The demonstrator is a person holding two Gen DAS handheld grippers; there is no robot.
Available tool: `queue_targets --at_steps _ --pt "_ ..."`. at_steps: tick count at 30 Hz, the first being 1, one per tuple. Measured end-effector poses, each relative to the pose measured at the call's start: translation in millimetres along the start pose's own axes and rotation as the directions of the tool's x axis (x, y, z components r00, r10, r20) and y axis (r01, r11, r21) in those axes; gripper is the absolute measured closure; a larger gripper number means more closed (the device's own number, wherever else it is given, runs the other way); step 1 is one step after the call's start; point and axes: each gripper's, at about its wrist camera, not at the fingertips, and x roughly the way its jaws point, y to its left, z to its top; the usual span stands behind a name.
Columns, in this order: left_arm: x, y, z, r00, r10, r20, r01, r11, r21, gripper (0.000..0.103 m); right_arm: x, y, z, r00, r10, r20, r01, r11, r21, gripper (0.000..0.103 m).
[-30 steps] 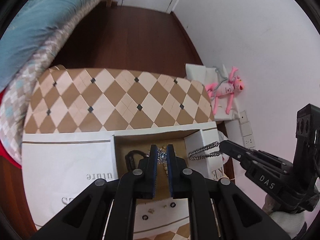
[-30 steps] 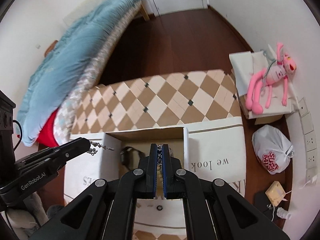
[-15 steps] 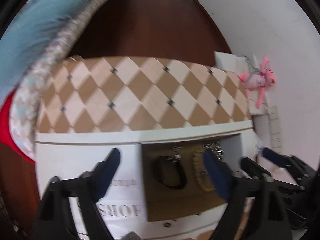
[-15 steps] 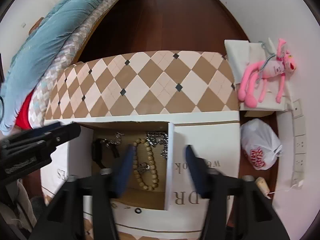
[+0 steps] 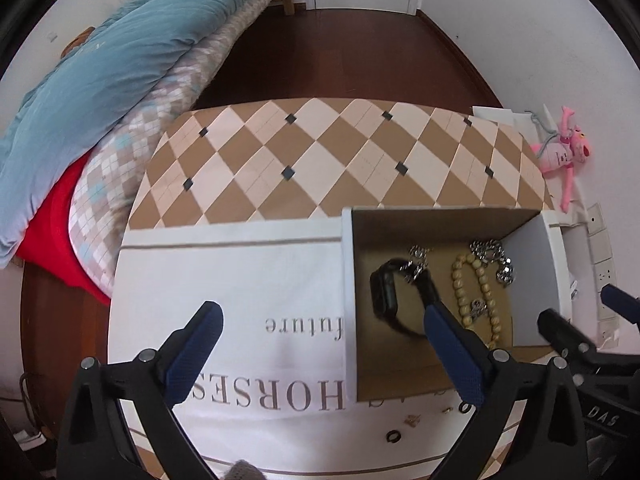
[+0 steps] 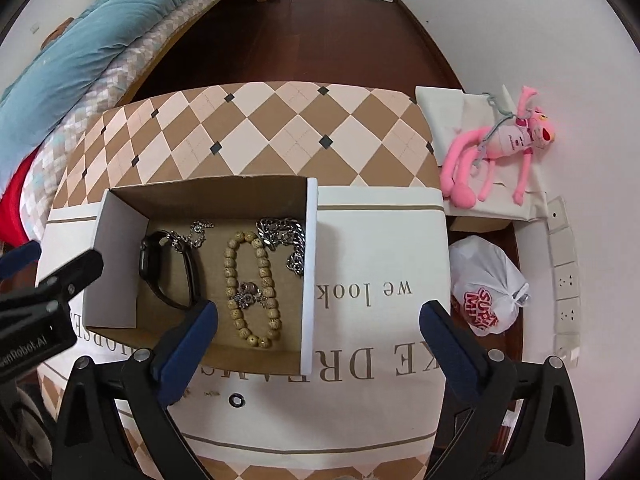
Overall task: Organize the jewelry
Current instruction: 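Lift both open tools out of the box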
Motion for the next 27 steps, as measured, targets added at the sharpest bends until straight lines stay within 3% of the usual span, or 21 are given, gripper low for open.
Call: queue_targets --at_steps 6,15,27 --pt "-10 2 -10 1.0 0.006 0.015 -0.006 1.0 -0.01 0.0 -10 -1 -9 1.0 -0.004 0.024 0.004 1.0 0.011 0.001" --pt "-63 5 -25 0.99 0.058 0.126 -0.054 0.998 -0.035 0.0 -62 -5 -27 0.99 -0.017 0.137 0.011 0.999 0.043 0.001" --pt "-142 1 -59 0.968 0.022 0.248 -0.012 0.999 -0.041 0.0 -142 -8 -64 0.959 -0.025 0.282 0.01 0.998 0.056 0.001"
